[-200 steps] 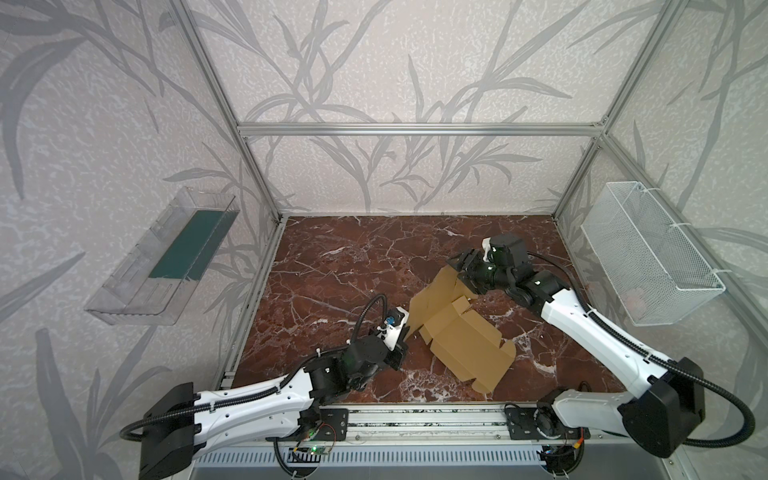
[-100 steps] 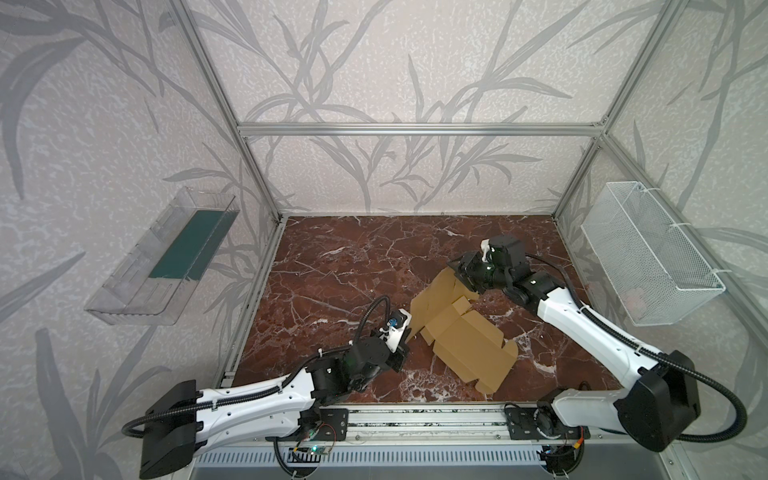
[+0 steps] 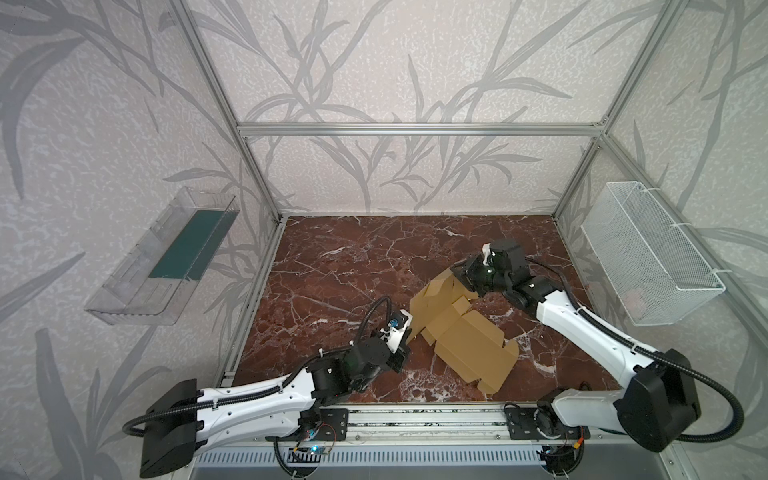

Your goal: Fold the paper box

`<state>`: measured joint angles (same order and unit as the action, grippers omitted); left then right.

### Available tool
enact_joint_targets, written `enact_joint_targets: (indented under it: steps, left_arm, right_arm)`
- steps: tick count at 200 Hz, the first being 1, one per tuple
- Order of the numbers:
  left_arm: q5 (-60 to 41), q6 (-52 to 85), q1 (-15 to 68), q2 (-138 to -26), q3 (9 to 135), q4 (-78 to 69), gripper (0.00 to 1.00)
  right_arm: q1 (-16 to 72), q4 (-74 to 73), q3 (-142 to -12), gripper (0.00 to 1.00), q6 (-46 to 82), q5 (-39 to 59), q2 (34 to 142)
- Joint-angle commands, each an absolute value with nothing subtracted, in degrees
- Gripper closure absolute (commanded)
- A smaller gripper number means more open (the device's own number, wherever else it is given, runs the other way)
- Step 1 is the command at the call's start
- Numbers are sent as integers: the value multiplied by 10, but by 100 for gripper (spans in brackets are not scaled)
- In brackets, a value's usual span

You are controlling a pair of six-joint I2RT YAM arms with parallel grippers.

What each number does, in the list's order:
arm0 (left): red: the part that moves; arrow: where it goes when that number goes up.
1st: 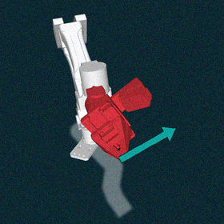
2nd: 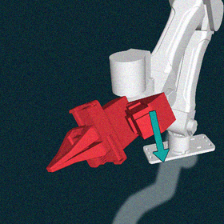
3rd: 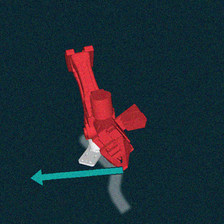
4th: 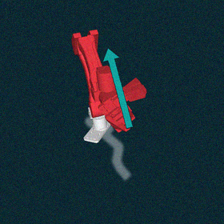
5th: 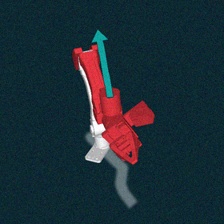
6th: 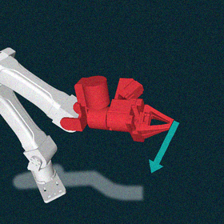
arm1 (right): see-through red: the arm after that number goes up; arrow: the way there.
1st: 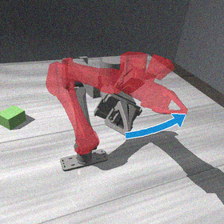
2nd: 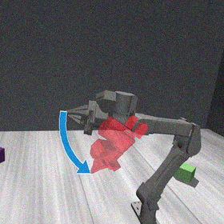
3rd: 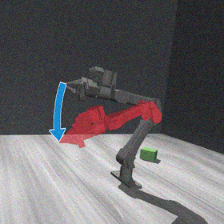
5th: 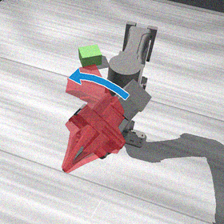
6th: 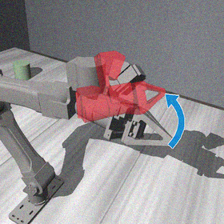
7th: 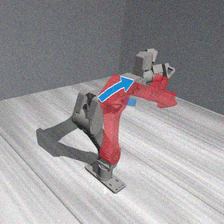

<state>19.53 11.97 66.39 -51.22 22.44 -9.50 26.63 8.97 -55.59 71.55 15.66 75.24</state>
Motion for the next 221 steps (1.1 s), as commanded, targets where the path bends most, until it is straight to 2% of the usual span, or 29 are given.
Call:
enact_joint_targets:
  steps: [1,103,134,157,189,221]
  left_arm:
    - [197,113,668,-515,238,-102,100]
    - [207,111,670,-531,243,-106,100]
    - [223,103,670,-517,248,-91,78]
    - [234,98,670,-493,250,-69,65]
    - [249,96,670,-444,247,-36,55]
    - [252,88,669,-428,236,-31,53]
  right_arm:
    - [262,62,-542,76,723,164,738]
    - [258,53,-515,93,730,142,710]
    - [258,51,-503,100,728,129,695]
    - [258,43,-484,100,727,115,679]
    - [258,11,-447,100,727,100,658]
    - [258,-25,-412,100,716,104,655]
